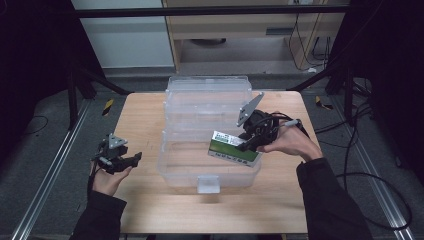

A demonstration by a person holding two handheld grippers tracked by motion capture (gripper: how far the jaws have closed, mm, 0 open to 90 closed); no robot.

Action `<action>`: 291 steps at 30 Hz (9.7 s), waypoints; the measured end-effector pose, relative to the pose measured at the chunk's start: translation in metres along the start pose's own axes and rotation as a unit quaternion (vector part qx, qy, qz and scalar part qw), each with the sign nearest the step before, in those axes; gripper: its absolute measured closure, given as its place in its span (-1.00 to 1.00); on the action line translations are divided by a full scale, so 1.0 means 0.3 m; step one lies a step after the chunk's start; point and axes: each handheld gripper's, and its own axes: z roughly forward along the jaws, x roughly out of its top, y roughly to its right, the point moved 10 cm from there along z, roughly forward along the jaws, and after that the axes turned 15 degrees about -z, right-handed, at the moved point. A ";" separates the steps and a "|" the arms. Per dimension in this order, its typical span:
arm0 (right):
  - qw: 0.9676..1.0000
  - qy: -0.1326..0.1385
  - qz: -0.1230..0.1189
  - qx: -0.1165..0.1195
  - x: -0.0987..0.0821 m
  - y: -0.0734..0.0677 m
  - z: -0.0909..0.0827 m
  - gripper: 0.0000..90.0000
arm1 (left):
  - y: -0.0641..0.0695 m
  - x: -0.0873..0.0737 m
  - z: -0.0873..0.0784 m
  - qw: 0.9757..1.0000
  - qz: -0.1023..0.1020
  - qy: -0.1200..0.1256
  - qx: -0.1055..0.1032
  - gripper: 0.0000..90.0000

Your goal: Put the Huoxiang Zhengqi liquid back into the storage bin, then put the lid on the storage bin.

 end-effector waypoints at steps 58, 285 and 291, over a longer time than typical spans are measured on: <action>0.990 -0.086 -0.077 0.080 -0.099 -0.045 0.215 0.42 | -0.010 -0.006 0.007 1.000 -0.001 -0.005 0.002 -0.09; 0.992 -0.062 -0.045 0.105 -0.011 -0.211 0.409 0.47 | 0.215 0.530 -0.027 0.967 0.219 -0.016 -0.127 -0.06; 0.991 -0.061 -0.048 0.105 -0.011 -0.211 0.408 0.47 | 0.258 0.556 -0.013 0.958 0.250 -0.034 -0.136 -0.05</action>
